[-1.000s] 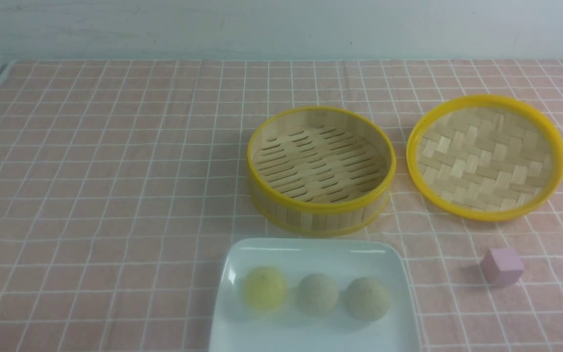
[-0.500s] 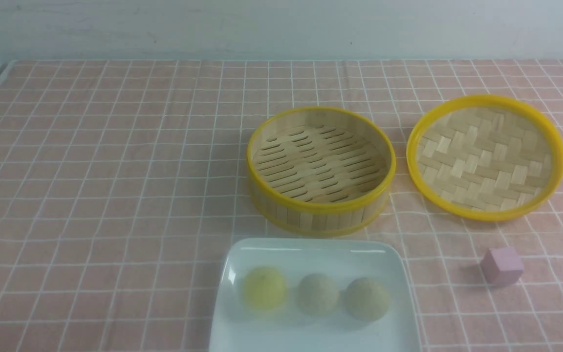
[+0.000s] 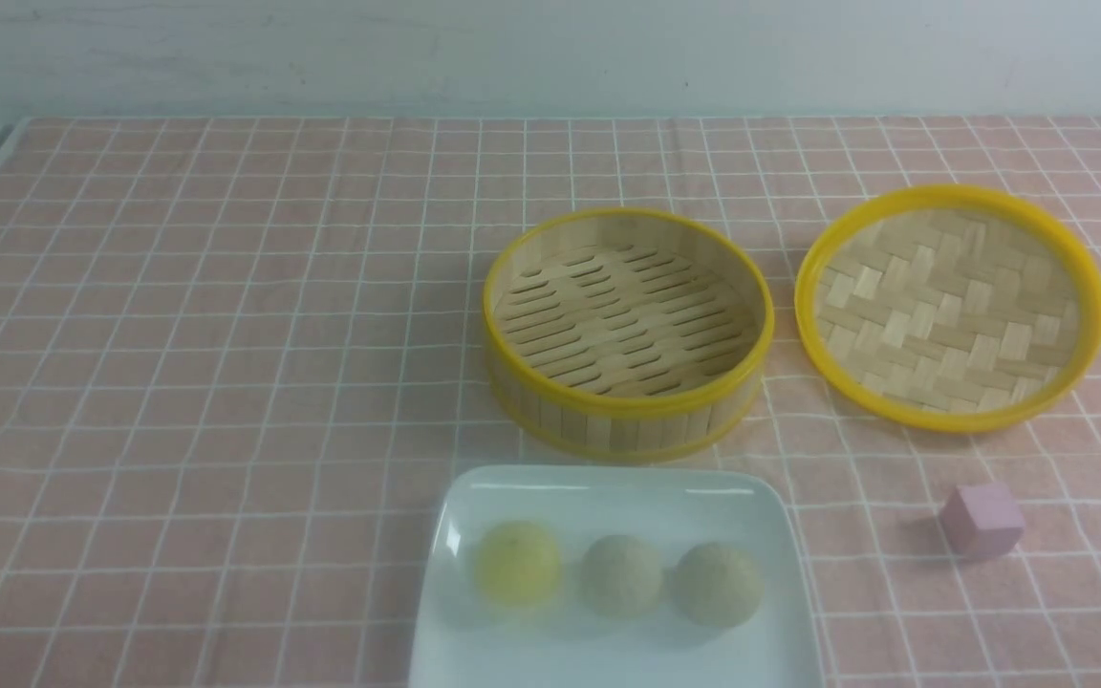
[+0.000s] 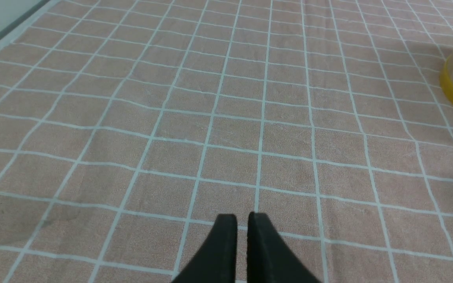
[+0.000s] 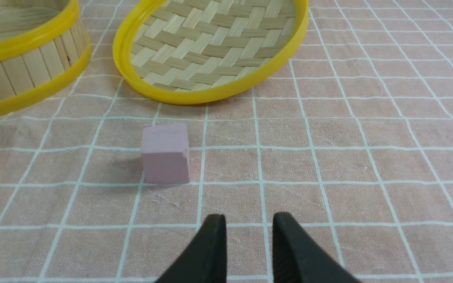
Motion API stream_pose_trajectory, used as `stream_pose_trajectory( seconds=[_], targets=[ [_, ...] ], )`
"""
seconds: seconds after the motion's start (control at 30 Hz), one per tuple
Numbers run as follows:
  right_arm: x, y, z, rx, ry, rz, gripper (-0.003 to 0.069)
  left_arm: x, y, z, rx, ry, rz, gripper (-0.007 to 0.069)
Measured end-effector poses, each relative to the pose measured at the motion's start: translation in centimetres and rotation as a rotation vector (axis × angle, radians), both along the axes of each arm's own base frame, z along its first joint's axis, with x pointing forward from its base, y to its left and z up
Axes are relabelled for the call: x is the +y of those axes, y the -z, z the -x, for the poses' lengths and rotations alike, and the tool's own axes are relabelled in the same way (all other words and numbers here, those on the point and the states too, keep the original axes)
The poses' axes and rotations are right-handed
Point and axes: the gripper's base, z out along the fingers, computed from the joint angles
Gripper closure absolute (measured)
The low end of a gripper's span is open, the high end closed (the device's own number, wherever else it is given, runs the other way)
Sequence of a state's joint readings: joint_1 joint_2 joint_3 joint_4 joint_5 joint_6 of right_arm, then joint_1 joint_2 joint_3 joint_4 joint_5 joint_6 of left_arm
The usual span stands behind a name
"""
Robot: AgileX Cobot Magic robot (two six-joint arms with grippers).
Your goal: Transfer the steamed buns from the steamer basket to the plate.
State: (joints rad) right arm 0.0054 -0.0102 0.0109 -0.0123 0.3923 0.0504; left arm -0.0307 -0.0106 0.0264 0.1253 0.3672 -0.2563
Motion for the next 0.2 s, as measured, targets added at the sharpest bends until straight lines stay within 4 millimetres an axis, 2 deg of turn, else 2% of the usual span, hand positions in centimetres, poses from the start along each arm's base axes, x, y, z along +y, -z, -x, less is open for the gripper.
stream_pose_trajectory(
  seconds=[0.2],
  targets=[
    [0.00, 0.00, 0.00, 0.000, 0.000, 0.000, 0.0454, 0.00, 0.00, 0.00, 0.000, 0.000, 0.000, 0.0552]
  ],
)
